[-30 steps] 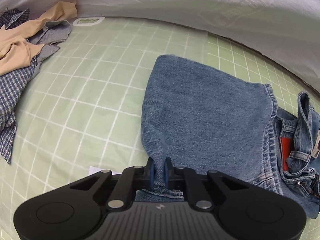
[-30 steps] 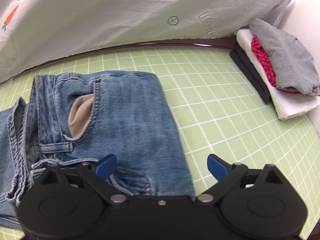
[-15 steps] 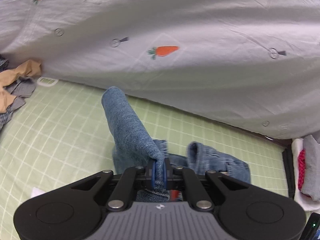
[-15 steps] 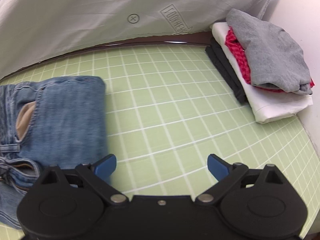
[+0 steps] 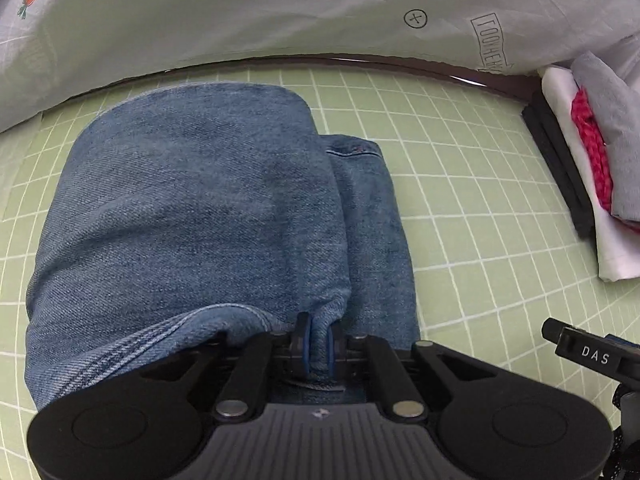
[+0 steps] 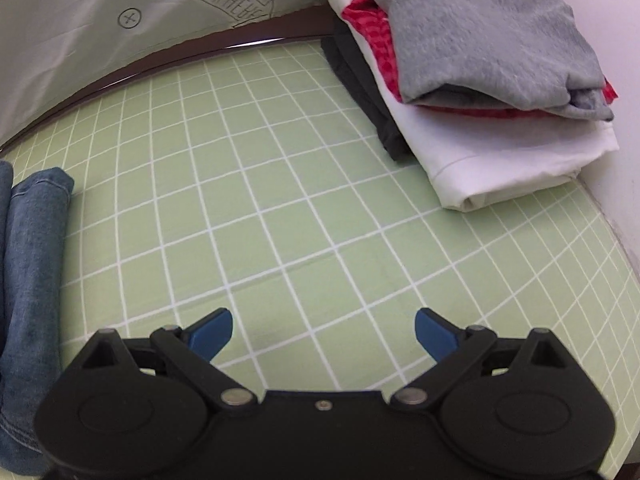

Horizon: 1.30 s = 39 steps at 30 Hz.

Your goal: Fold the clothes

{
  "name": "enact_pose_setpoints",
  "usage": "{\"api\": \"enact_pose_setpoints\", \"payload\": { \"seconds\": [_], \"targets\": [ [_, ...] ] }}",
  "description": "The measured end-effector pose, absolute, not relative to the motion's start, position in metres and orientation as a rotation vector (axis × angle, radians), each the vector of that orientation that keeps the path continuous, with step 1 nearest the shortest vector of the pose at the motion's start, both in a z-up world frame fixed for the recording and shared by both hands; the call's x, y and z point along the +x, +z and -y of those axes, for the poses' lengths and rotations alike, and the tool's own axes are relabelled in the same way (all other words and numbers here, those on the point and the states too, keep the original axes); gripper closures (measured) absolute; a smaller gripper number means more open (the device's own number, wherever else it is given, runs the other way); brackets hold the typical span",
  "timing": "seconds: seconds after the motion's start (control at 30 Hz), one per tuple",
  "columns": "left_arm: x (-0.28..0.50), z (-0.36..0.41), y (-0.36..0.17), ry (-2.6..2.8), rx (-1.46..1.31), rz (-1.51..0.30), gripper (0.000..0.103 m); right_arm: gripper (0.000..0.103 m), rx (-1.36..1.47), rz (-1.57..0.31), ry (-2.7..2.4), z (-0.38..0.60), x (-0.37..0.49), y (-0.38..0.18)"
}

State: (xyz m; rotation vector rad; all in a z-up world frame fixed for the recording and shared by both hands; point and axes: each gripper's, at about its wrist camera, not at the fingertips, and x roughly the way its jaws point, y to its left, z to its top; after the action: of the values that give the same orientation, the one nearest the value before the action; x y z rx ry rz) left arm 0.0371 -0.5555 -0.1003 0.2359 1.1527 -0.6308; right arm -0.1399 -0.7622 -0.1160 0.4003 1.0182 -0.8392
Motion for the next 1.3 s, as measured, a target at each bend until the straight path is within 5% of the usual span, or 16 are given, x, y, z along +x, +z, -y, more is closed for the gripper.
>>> {"api": "enact_pose_setpoints", "payload": {
  "seconds": [0.17,0.37,0.73,0.9,1.07,1.2,1.3],
  "targets": [
    [0.038,0.551,-0.103,-0.646,0.214,-1.153,0.089,0.004,0.485,-1.023,-0.858,0.773,-0.145,-0.127],
    [0.028,0.562,-0.094,-0.721,0.197,-1.156,0.049,0.004,0.486,-1.012,-0.856,0.766,-0.146,-0.123],
    [0.041,0.487,-0.032,-0.589,0.009,-1.067,0.041,0.007,0.385,-0.896,-0.584,0.725,-0.082,-0.081],
    [0.076,0.437,-0.037,-0.336,-0.007,-1.078,0.038,0.024,0.403,-0.833,-0.338,0.692,-0.036,-0.063],
    [0.091,0.409,-0.058,-0.274,-0.049,-1.153,0.036,0.053,0.591,-0.879,-0.146,0.675,0.000,-0.077],
    [0.082,0.408,-0.073,-0.365,-0.116,-1.199,0.035,0.047,0.716,-0.949,-0.086,0.678,0.008,-0.107],
    [0.069,0.424,-0.084,-0.422,-0.011,-1.210,0.025,0.041,0.829,-0.912,-0.040,0.683,0.001,-0.120]
  ]
}}
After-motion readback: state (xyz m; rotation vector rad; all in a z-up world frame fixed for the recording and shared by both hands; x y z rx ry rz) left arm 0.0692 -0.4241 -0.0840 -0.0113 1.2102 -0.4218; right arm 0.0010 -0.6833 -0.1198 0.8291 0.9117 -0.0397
